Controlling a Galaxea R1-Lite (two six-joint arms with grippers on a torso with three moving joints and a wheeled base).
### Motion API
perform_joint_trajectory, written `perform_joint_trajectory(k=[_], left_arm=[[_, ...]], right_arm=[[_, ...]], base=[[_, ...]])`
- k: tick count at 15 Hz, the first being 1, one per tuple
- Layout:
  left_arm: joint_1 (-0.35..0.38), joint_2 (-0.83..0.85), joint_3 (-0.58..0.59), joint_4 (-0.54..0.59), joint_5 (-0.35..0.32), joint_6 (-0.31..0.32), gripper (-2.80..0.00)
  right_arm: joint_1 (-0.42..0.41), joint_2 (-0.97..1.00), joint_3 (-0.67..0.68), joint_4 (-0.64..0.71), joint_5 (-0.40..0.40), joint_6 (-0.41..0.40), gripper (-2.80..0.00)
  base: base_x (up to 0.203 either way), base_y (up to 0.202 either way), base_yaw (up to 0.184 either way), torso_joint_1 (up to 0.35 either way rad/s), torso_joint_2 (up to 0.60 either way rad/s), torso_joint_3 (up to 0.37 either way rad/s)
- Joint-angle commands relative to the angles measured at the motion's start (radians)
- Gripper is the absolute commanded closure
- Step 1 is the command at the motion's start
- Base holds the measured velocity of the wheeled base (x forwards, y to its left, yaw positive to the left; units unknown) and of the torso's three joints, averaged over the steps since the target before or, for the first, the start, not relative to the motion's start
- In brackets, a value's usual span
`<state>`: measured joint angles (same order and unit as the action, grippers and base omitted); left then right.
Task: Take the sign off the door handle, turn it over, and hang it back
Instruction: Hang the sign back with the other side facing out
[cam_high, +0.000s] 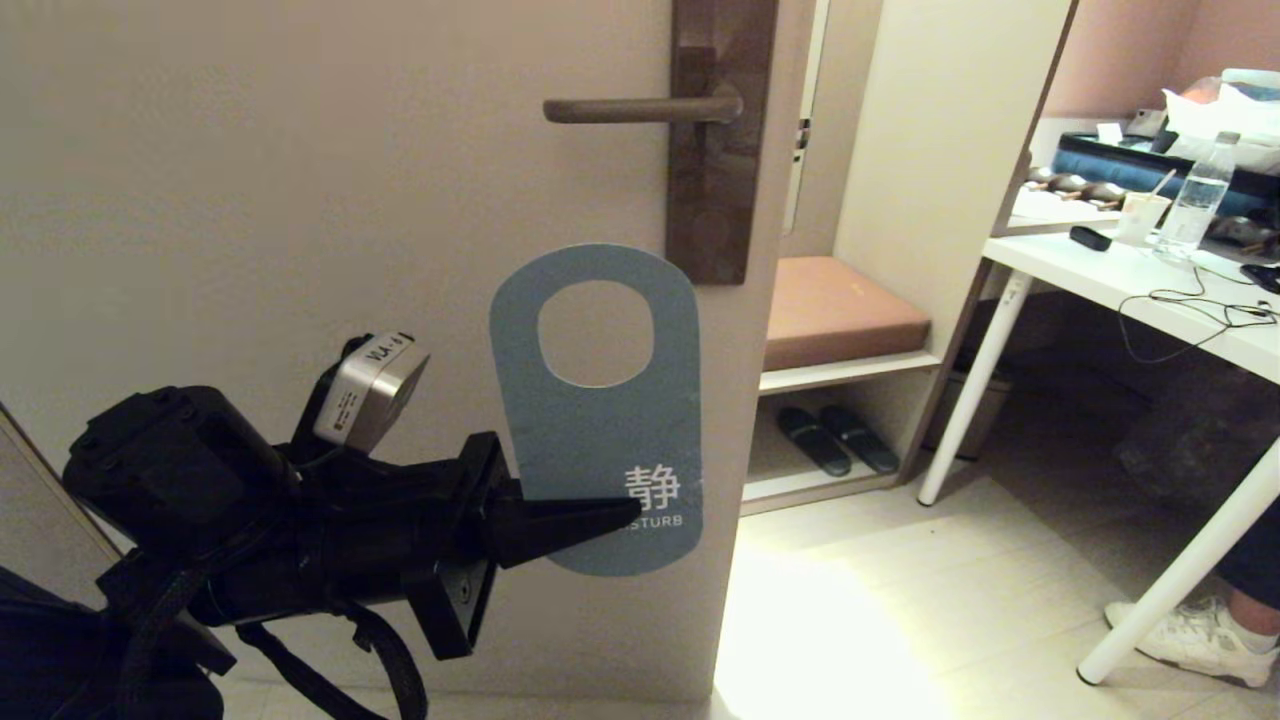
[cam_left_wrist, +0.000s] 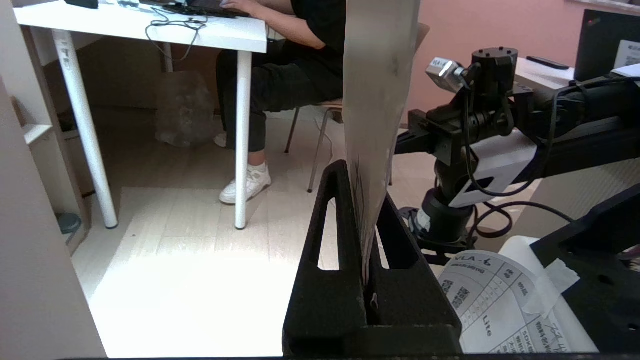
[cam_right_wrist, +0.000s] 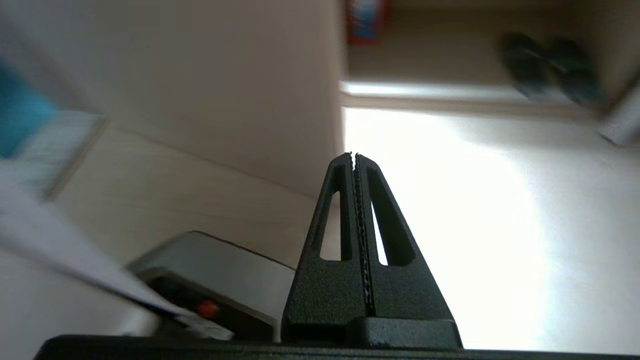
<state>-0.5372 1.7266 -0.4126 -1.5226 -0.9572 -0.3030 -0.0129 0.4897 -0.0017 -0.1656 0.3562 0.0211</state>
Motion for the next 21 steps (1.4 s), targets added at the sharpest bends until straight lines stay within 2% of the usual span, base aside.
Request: perform_joint_trajectory(k=[1, 5, 8, 9, 11, 15, 18, 21], left_arm=[[0.0, 0.004, 0.0, -0.042, -0.005, -0.001, 0.0], [-0.001, 0.008, -0.002, -0.042, 0.009, -0.001, 0.0], [-0.001, 0.01, -0.004, -0.042, 0.009, -0.002, 0.0], [-0.001, 0.01, -0.005, -0.042, 0.009, -0.001, 0.0], [-0.001, 0.01, -0.007, -0.042, 0.009, -0.001, 0.0], [-0.001, 0.016, -0.011, -0.042, 0.052, -0.002, 0.0], [0.0, 0.018, -0.012, -0.042, 0.058, -0.002, 0.0], [0.002, 0.012, -0.012, -0.042, 0.112, -0.001, 0.0]], right_arm=[[0.017, -0.03, -0.007, 0.028, -0.096, 0.0, 0.0], [0.016, -0.107, -0.003, 0.041, -0.258, 0.0, 0.0], [0.014, -0.231, 0.001, 0.122, -0.346, -0.006, 0.0], [0.014, -0.26, -0.001, 0.167, -0.354, -0.023, 0.0], [0.016, -0.288, -0.002, 0.175, -0.344, -0.06, 0.0], [0.015, -0.388, -0.003, 0.176, -0.341, -0.064, 0.0], [0.014, -0.484, -0.002, 0.176, -0.341, -0.061, 0.0], [0.013, -0.49, -0.001, 0.173, -0.342, -0.058, 0.0]], base=[[0.0, 0.0, 0.0, 0.0, 0.0, 0.0], [0.0, 0.0, 0.0, 0.0, 0.0, 0.0], [0.0, 0.0, 0.0, 0.0, 0.0, 0.0], [0.0, 0.0, 0.0, 0.0, 0.0, 0.0], [0.0, 0.0, 0.0, 0.0, 0.0, 0.0], [0.0, 0.0, 0.0, 0.0, 0.0, 0.0], [0.0, 0.0, 0.0, 0.0, 0.0, 0.0], [0.0, 0.0, 0.0, 0.0, 0.0, 0.0]])
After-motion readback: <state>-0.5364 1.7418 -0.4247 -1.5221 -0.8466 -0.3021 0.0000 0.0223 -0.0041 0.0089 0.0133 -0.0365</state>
